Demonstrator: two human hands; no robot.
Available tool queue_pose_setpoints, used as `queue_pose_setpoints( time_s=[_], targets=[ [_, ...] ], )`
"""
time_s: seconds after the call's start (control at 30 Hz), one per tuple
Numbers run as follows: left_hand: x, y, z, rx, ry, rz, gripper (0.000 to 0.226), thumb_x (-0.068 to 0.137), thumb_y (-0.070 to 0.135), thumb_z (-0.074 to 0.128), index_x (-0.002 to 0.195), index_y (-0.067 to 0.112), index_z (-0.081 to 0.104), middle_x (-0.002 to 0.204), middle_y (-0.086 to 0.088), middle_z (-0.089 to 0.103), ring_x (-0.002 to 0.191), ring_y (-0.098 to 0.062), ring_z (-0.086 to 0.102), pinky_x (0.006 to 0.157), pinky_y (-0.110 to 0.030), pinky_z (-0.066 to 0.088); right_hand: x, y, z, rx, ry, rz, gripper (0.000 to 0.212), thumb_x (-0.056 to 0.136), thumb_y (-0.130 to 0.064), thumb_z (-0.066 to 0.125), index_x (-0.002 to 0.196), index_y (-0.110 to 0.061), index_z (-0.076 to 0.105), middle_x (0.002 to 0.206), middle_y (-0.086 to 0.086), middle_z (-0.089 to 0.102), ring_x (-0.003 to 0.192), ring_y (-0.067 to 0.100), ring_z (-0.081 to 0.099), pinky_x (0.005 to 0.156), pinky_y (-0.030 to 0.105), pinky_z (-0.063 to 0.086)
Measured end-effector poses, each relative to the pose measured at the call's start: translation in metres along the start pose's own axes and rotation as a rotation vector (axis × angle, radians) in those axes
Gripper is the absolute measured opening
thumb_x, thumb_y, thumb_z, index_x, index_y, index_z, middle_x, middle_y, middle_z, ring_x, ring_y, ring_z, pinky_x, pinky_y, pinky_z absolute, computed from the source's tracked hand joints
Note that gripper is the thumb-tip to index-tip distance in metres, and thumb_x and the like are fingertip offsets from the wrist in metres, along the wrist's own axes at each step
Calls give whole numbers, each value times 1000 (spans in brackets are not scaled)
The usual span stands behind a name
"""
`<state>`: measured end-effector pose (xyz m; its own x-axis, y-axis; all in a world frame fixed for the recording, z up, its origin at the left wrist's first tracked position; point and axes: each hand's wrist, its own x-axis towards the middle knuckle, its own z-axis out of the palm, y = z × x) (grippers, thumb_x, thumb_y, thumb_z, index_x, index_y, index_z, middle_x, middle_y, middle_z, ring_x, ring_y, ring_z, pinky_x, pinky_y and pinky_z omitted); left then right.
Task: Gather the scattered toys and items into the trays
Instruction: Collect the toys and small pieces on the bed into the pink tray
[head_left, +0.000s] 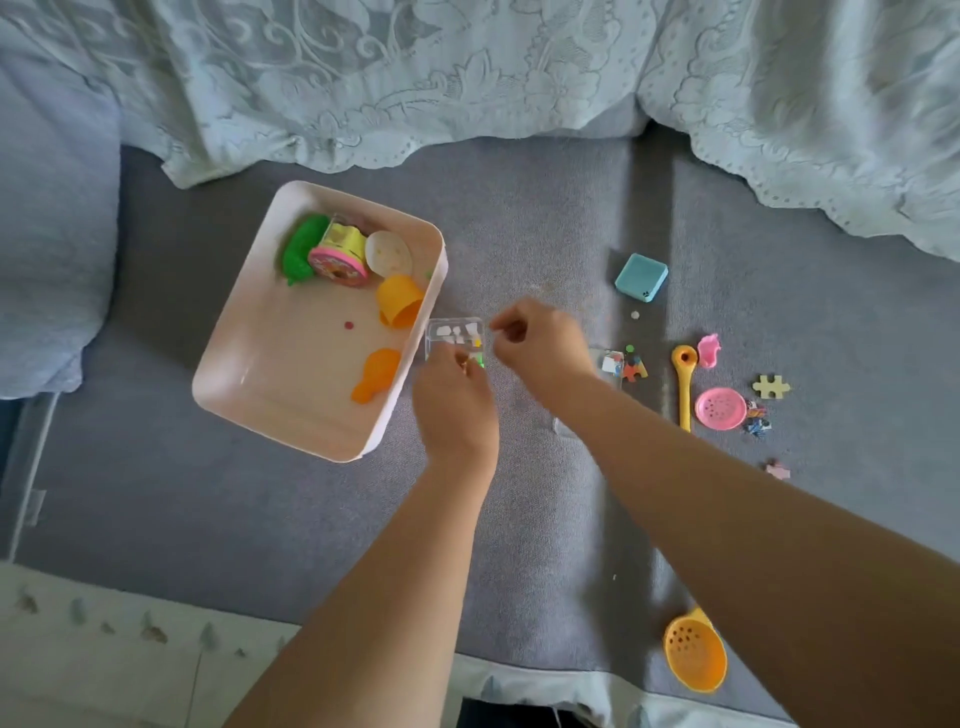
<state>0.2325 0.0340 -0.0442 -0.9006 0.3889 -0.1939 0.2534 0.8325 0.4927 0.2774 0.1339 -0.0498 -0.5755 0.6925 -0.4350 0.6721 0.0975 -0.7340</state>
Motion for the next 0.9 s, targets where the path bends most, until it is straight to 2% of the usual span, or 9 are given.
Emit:
queue_pose_setpoints(
  time_s=[0.07, 0.17, 0.3, 0.4, 0.47, 0.53, 0.63, 0.73, 0.9],
  targets=[
    [0, -7, -3, 13, -8, -53, 13, 89, 10, 51, 97, 11, 61, 90, -8, 66, 87, -26, 61, 65, -27, 32, -9, -6, 12, 38, -117, -13, 16, 81, -12, 68, 95, -20, 72, 87, -2, 70, 77, 8, 61, 60, 8, 41],
    [-3, -7, -4, 7, -25, -36, 20, 87, 6, 47, 99, 12, 61, 87, -7, 64, 86, -28, 60, 63, -30, 35, -12, -5, 18, 39, -204, -9, 20, 83, -16, 71, 101, -22, 71, 96, -5, 72, 87, 8, 66, 72, 17, 44],
    [-4, 6, 5, 27, -33, 0, 30, 92, 4, 43, 116, 12, 60, 97, -8, 65, 94, -26, 59, 67, -25, 33, -8, 9, -1, 50, -34, 14, 24, 87, -7, 61, 104, -22, 69, 97, -4, 70, 87, 12, 64, 79, 25, 52],
    [-10, 25, 20, -6, -100, 107, 31, 93, 3, 45, 119, 13, 60, 99, -6, 65, 94, -22, 61, 73, -25, 44, -2, 33, -32, -33, 172, 95, 27, 89, -4, 52, 105, -20, 66, 99, -1, 67, 86, 16, 62, 74, 26, 49],
    [-12, 39, 33, 23, -163, 209, 29, 94, 5, 45, 117, 14, 61, 103, -4, 66, 95, -21, 62, 76, -30, 50, 3, 53, -51, -89, 257, 179, 31, 90, -4, 46, 109, -20, 65, 104, 0, 65, 85, 19, 61, 71, 28, 48],
    [-13, 51, 48, 47, -227, 313, 29, 91, 7, 47, 114, 16, 63, 103, -5, 66, 96, -23, 60, 78, -36, 50, 7, 73, -65, -176, 304, 230, 36, 90, -2, 45, 115, -19, 65, 110, 4, 63, 91, 23, 61, 72, 25, 42],
    [-7, 66, 67, 91, -293, 429, 33, 89, 7, 52, 117, 19, 65, 108, -5, 65, 102, -25, 56, 86, -35, 45, 14, 90, -77, -278, 324, 224, 38, 90, -2, 46, 119, -18, 65, 116, 9, 60, 96, 28, 61, 76, 29, 44],
    [-1, 78, 81, 228, -342, 503, 32, 89, 7, 56, 118, 19, 65, 112, -5, 61, 106, -25, 50, 87, -32, 40, 22, 95, -81, -392, 278, 147, 37, 91, -2, 48, 121, -16, 63, 115, 10, 60, 97, 29, 60, 79, 32, 45],
    [3, 81, 84, 374, -397, 487, 31, 85, 2, 54, 102, 22, 70, 105, -5, 58, 103, -25, 49, 86, -34, 43, 31, 98, -82, -488, 212, 90, 28, 91, -7, 55, 117, -15, 63, 117, 10, 57, 98, 29, 59, 78, 32, 47]
  ],
)
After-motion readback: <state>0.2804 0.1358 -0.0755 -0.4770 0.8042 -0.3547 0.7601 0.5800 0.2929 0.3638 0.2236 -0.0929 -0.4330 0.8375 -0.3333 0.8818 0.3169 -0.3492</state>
